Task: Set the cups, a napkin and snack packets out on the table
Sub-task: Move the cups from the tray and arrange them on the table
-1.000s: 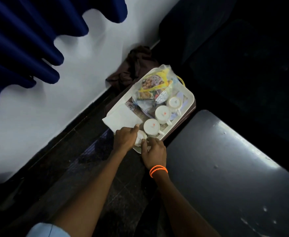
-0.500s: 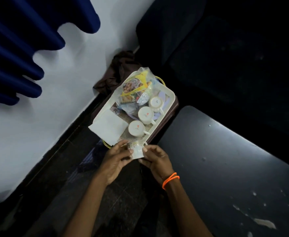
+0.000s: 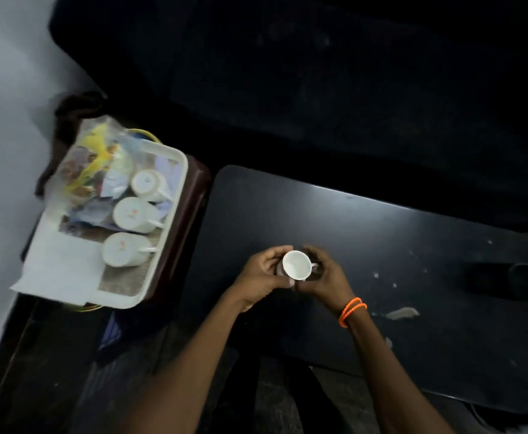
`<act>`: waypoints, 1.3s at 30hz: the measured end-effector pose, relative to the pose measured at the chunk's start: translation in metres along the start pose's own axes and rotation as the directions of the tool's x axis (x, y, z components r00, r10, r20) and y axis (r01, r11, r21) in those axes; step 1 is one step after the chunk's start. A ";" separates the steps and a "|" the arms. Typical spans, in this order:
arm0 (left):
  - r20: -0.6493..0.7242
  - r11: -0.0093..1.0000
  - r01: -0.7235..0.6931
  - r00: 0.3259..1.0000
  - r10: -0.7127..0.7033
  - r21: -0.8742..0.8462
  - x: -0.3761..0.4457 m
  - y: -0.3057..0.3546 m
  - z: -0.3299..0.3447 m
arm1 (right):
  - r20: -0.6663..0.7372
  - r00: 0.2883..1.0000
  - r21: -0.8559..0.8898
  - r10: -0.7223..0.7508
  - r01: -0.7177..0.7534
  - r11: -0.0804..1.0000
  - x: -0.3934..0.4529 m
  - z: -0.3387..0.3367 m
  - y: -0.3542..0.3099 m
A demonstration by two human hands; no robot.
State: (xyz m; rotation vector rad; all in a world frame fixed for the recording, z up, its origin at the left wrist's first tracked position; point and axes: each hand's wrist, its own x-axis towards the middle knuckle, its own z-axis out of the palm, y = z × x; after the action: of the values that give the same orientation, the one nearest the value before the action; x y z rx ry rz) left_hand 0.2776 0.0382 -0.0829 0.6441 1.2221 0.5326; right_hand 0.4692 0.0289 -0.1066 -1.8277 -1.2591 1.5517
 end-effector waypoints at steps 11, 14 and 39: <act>0.104 0.967 -0.037 0.994 0.011 0.251 0.062 -0.033 0.109 | -0.292 0.956 -0.200 -0.038 -0.023 0.980 -0.017 -0.059 0.084; 0.098 0.965 -0.035 0.995 0.010 0.258 0.068 -0.034 0.115 | -0.286 0.957 -0.244 -0.043 -0.029 0.969 -0.014 -0.066 0.088; -0.922 0.964 -0.043 0.283 0.264 0.263 -0.080 0.035 -0.184 | 0.273 0.889 -0.322 -0.367 0.444 0.836 0.003 0.232 -0.140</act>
State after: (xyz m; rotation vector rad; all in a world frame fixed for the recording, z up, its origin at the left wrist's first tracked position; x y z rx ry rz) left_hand 0.0777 0.0387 -0.0419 0.5924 2.4323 1.0729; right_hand 0.2030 0.0488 -0.0631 -1.4821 -2.0134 1.3395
